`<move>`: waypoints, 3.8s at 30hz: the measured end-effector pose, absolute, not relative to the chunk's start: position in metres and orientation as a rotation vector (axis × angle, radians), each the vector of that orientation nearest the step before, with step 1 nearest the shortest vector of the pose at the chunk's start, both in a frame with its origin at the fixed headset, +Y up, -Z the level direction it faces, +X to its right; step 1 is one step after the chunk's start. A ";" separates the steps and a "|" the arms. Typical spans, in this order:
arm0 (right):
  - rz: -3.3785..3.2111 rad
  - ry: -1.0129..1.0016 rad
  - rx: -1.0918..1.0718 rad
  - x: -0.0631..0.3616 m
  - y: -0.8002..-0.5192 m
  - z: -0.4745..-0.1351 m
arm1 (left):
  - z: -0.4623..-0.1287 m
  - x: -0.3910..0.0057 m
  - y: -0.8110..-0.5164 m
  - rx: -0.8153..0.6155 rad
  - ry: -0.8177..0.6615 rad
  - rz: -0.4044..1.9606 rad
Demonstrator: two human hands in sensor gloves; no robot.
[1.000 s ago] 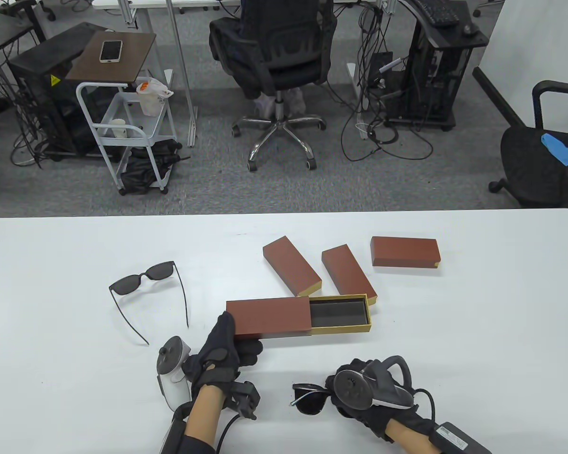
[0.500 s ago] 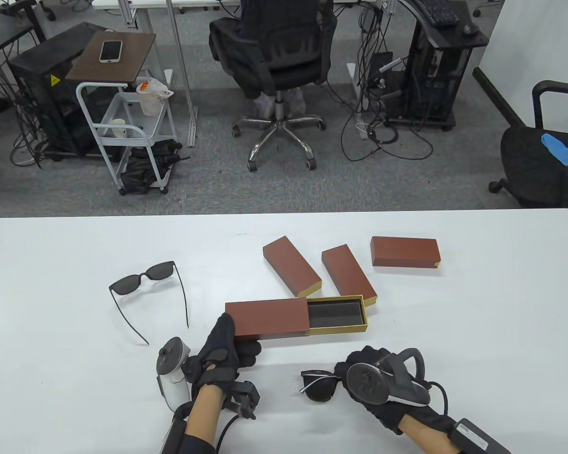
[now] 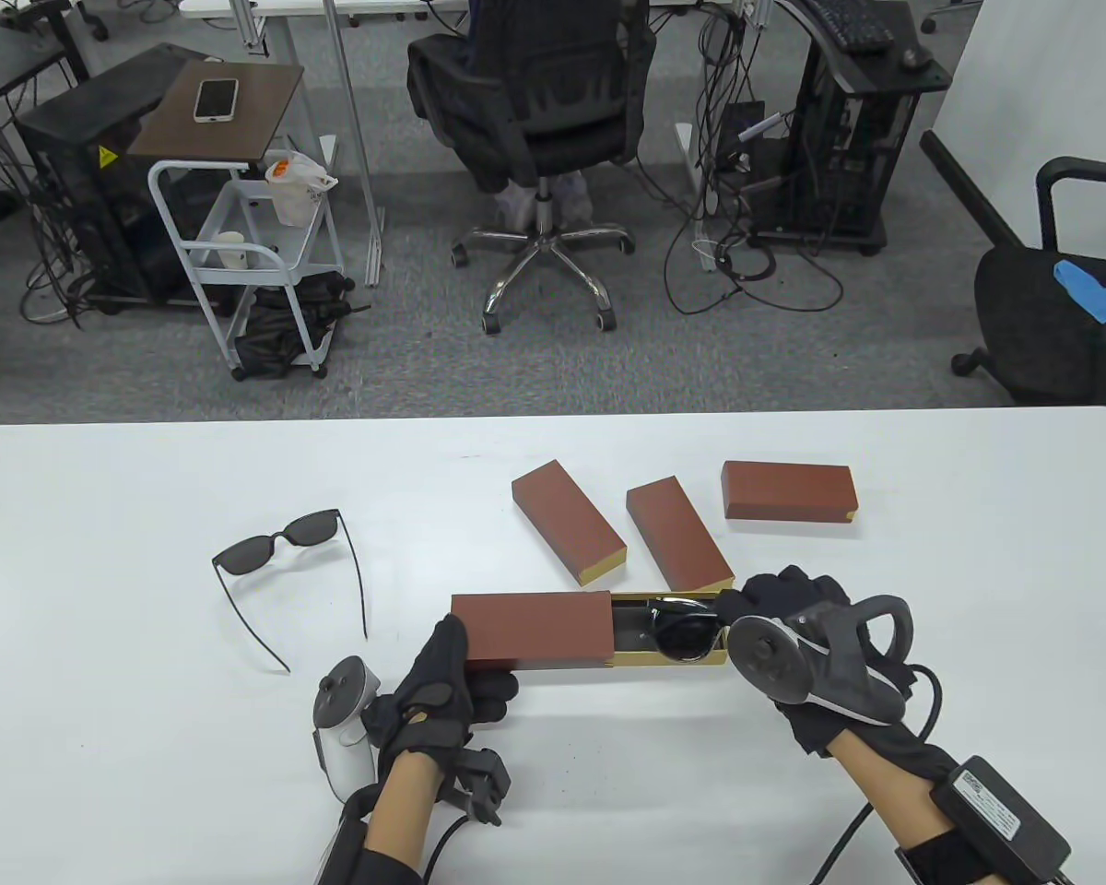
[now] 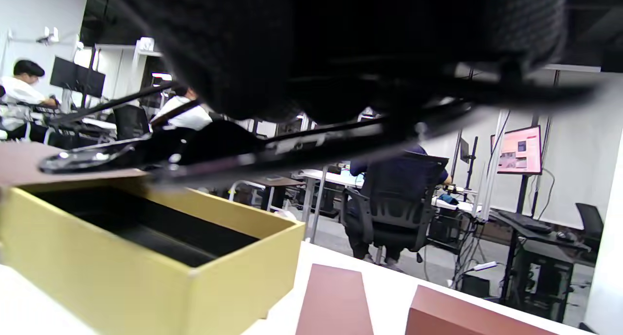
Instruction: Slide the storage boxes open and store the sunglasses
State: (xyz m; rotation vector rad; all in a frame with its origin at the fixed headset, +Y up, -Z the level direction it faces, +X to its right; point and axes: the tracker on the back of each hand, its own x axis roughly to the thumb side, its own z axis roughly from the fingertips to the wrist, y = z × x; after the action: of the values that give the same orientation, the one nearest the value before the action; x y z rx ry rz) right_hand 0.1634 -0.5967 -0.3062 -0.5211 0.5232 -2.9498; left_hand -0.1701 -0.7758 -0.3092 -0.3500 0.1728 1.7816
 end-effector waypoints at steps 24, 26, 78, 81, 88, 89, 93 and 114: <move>-2.789 0.408 -0.621 0.123 -0.607 -0.306 | -0.314 -0.153 -0.768 -0.470 -0.029 1.749; -2.844 0.373 -0.612 0.122 -0.607 -0.308 | -0.314 -0.150 -0.767 -0.482 -0.041 1.742; -4.356 0.403 0.511 0.230 -0.734 -0.322 | -0.317 -0.160 -0.787 -0.412 0.041 1.737; -4.323 0.499 0.546 0.231 -0.731 -0.320 | -0.318 -0.159 -0.787 -0.417 0.035 1.741; -4.260 0.635 0.481 0.229 -0.726 -0.316 | -0.317 -0.159 -0.787 -0.418 0.035 1.742; -4.273 0.634 0.459 0.229 -0.726 -0.316 | -0.317 -0.159 -0.787 -0.416 0.034 1.743; -4.464 0.552 0.201 0.226 -0.733 -0.317 | -0.315 -0.159 -0.789 -0.401 0.060 1.781; -4.523 -0.577 -0.695 0.184 -0.746 -0.317 | -0.307 -0.115 -0.785 -0.686 -0.062 1.732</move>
State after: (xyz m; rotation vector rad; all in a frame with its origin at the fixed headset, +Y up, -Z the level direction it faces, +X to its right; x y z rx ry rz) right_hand 0.1838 -0.7459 -0.3173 -0.6950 -0.5774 -4.5233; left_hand -0.1154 -0.7847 -0.3068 -0.6860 -0.0622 1.7319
